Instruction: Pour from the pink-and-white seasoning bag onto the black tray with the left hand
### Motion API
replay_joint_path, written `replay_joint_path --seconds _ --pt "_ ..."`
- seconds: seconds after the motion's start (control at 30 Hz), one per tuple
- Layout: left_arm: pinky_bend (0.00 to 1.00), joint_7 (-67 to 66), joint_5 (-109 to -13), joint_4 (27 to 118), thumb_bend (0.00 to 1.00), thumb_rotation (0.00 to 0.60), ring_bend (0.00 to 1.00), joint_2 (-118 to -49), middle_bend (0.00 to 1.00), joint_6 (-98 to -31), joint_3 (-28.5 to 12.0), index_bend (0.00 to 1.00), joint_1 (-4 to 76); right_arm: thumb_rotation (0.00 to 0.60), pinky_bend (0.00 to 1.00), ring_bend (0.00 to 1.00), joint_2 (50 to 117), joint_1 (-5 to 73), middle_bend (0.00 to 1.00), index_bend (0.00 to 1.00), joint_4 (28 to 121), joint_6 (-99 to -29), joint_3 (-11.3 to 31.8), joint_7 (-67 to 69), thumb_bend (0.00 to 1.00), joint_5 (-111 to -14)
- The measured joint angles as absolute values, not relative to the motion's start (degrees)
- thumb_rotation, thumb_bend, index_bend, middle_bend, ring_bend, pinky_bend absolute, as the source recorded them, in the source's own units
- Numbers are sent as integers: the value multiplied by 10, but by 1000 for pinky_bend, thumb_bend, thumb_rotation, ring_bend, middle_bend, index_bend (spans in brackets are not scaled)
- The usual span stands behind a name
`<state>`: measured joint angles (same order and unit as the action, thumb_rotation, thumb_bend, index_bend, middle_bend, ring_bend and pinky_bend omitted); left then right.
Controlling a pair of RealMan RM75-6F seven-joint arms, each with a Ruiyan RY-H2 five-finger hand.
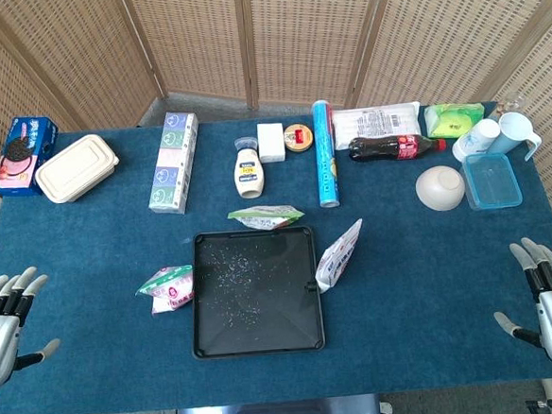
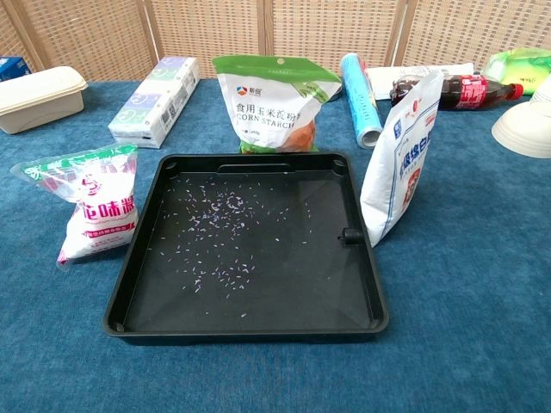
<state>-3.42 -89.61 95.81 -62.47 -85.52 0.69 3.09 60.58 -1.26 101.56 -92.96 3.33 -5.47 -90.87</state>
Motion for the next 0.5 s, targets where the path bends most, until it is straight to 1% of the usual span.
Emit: replay_joint_path --seconds 0.23,0.5 --pt "50 -7 -897 953 0 600 19 -626 0 -837 9 0 40 600 96 86 605 -12 1 0 1017 -927 32 -51 0 -909" --pt "49 88 -891 921 0 600 20 -658 0 -765 8 0 78 600 95 85 604 -10 1 0 1018 -922 30 -46 0 -910"
